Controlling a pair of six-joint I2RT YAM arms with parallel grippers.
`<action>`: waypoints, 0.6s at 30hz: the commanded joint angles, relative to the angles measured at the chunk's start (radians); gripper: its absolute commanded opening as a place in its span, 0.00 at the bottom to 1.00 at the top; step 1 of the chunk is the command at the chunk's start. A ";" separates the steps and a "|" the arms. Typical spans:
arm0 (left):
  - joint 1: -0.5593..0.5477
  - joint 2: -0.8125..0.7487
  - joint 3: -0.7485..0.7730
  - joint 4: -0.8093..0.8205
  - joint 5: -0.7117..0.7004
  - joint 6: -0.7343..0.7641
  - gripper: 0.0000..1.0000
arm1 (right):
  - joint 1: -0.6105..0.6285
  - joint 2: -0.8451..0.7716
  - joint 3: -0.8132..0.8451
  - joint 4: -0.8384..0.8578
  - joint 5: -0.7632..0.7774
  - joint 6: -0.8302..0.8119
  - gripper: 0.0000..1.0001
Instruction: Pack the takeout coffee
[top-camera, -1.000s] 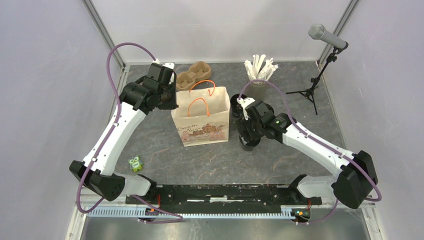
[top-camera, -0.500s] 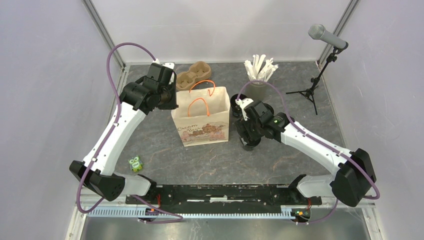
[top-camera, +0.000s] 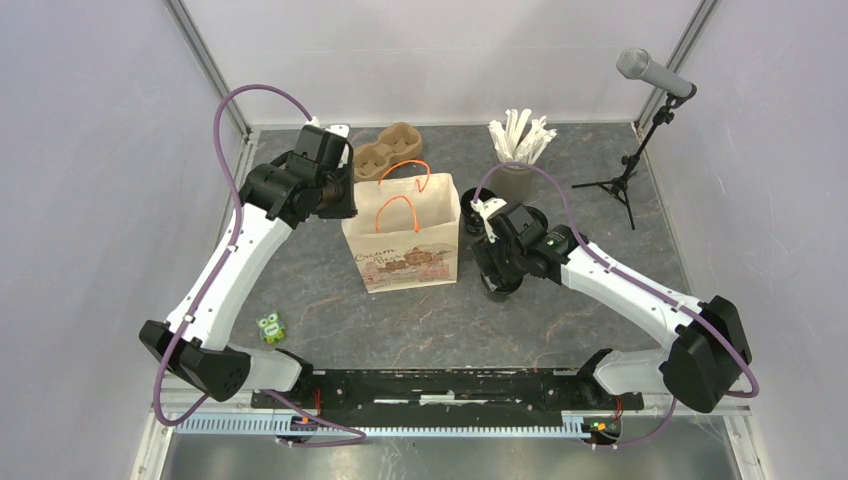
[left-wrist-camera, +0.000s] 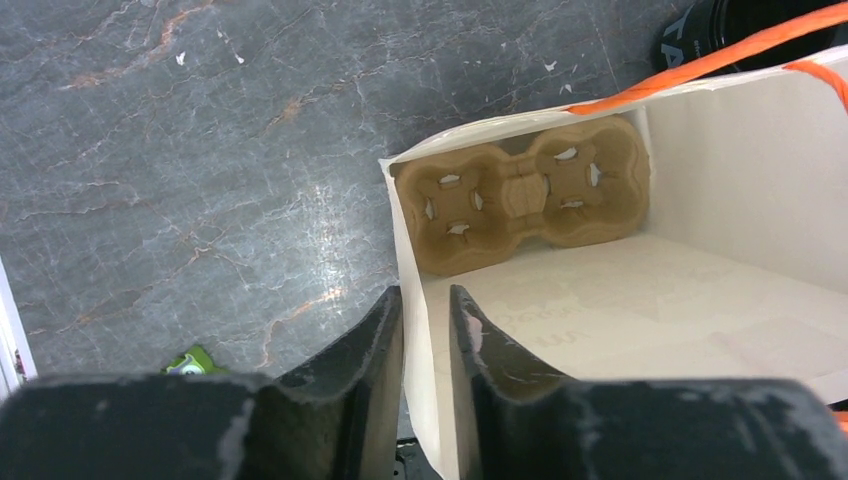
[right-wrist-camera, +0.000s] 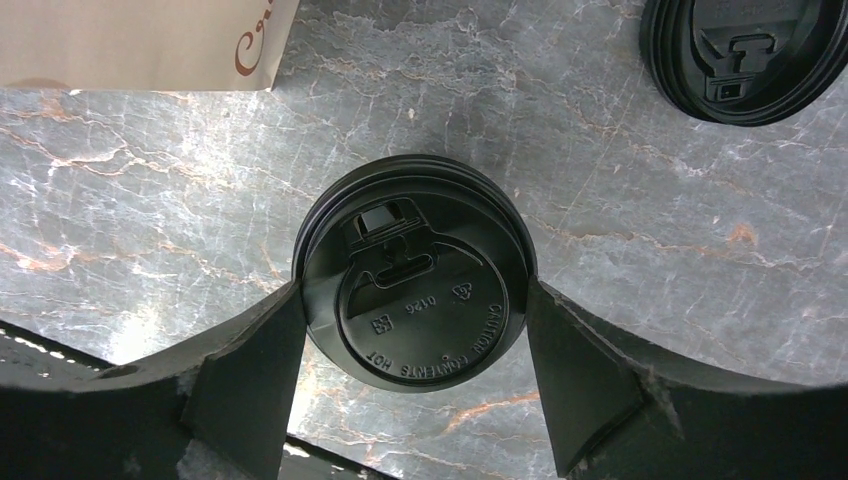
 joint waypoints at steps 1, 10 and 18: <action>-0.003 0.003 0.042 0.019 0.012 0.011 0.34 | -0.001 -0.018 -0.011 -0.003 0.060 -0.011 0.73; -0.003 0.010 0.039 0.004 -0.023 0.008 0.47 | -0.001 -0.094 0.231 -0.124 0.208 -0.037 0.66; -0.003 0.041 0.045 0.033 0.020 0.040 0.21 | -0.001 -0.073 0.574 -0.133 0.163 -0.107 0.62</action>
